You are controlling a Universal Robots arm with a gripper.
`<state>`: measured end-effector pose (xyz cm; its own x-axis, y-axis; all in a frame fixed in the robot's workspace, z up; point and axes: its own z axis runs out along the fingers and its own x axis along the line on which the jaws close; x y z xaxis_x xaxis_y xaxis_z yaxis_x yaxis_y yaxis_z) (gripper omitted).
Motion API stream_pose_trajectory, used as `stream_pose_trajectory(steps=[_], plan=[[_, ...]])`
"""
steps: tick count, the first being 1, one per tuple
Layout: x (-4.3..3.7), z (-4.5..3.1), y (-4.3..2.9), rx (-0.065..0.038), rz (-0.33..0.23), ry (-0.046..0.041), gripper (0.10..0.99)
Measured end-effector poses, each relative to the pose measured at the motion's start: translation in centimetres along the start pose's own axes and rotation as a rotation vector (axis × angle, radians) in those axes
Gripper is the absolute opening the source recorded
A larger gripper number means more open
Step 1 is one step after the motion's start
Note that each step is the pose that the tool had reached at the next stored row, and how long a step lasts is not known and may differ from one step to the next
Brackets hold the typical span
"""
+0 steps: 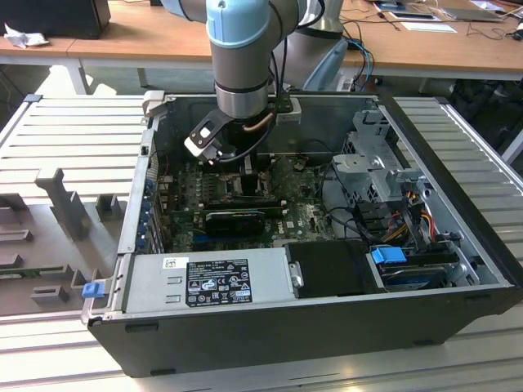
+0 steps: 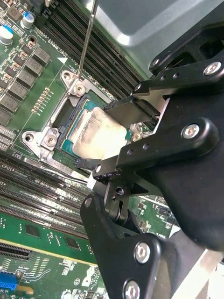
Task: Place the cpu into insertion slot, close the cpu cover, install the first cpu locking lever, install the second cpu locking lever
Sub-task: 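Place the cpu into insertion slot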
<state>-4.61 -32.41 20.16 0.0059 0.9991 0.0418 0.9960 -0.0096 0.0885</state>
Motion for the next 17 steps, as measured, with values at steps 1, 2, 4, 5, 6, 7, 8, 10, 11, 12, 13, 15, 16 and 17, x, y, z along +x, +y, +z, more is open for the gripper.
stream_pose_trajectory(steps=[1,2,4,5,6,7,8,10,11,12,13,15,16,17], plan=[[0.00,0.01,0.00,0.000,0.000,0.0001,0.529],[0.00,0.01,0.00,0.000,0.000,0.0001,0.541],[0.00,0.01,0.00,0.000,0.000,0.0000,0.604],[0.05,0.03,0.00,0.000,0.000,0.0005,0.604],[0.06,0.02,0.00,0.000,0.000,0.0007,0.604],[0.06,0.02,0.00,0.000,0.000,0.0008,0.604],[0.06,0.01,0.00,0.000,0.000,0.0008,0.604],[0.12,-1.19,0.10,0.001,0.000,0.0007,0.592],[0.13,-1.46,0.14,0.003,0.000,0.0005,0.459],[0.14,-1.69,0.18,0.005,0.000,0.0004,0.337],[0.14,-1.88,0.20,0.007,0.000,0.0003,0.220],[0.16,-2.17,0.23,0.007,0.000,0.0004,0.106],[0.16,-2.22,0.24,0.007,0.000,0.0004,0.106],[0.16,-2.30,0.24,0.007,0.001,0.0004,0.106]])
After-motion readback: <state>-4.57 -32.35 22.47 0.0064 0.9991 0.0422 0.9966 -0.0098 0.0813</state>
